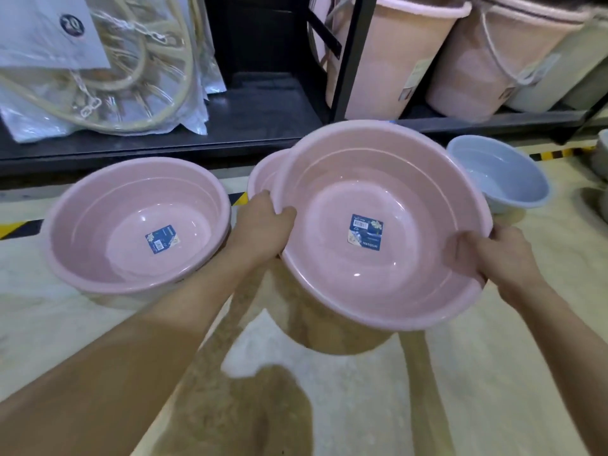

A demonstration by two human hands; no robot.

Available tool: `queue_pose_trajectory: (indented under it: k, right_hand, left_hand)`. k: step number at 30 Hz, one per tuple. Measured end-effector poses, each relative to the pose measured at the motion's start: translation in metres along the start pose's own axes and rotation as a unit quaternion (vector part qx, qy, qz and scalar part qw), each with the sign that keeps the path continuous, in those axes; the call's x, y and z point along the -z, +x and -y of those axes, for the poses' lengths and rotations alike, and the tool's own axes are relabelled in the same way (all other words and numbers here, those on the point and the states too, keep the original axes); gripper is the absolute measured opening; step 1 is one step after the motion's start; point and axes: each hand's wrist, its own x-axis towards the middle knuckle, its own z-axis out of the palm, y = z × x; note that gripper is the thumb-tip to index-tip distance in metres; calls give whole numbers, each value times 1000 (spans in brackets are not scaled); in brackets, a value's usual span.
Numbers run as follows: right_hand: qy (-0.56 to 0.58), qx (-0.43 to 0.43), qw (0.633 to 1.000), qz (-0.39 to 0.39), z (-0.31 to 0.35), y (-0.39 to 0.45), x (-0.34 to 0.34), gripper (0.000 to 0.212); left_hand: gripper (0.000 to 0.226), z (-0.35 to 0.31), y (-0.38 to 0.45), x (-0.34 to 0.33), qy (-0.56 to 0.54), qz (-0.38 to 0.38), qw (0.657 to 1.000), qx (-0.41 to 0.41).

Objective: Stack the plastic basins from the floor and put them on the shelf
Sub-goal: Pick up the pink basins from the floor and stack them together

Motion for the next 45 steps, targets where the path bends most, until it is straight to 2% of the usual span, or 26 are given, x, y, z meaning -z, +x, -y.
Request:
queue_pose_trajectory:
  k: [4, 8, 10, 13, 17, 24, 30, 34, 37, 39, 41, 45]
  right_hand:
    - [44, 36, 998, 11, 53, 54, -16, 25]
    - [38, 54, 998, 24, 96, 91, -31, 23]
    - [35, 62, 997, 38, 114, 104, -36, 27]
    - [30, 76, 994, 70, 134, 116, -39, 23]
    - [21, 85, 991, 101, 151, 128, -42, 21]
    - [12, 56, 992, 115, 138, 148, -66, 19]
    - [-45, -3, 992, 118, 98, 159, -122, 16]
    - [-90, -12, 987, 133, 78, 162, -155, 16]
    - [-158, -7, 979, 128, 70, 160, -172, 20]
    - [-187, -15, 974, 128, 64, 157, -180, 26]
    - [-202, -21, 970, 136, 58, 155, -184, 28]
    - [-200, -22, 967, 154, 49, 159, -189, 26]
  left_hand:
    - [26, -34, 46, 31, 13, -48, 999, -5]
    - [29, -59, 73, 56, 56, -91, 994, 19]
    - [29, -68, 81, 66, 83, -101, 991, 35]
    - [31, -78, 90, 76, 101, -108, 987, 68]
    - [27, -83, 100, 84, 132, -107, 983, 74]
    - [25, -67, 130, 66, 168, -65, 980, 85]
    - [23, 0, 167, 27, 226, -7, 968, 105]
    - [31, 42, 188, 16, 267, 2, 958, 105]
    - [39, 64, 198, 10, 332, 20, 938, 99]
    - [46, 73, 201, 5, 411, 31, 905, 105]
    - [51, 79, 202, 2, 475, 36, 873, 108]
    - [54, 85, 205, -7, 527, 51, 842, 101]
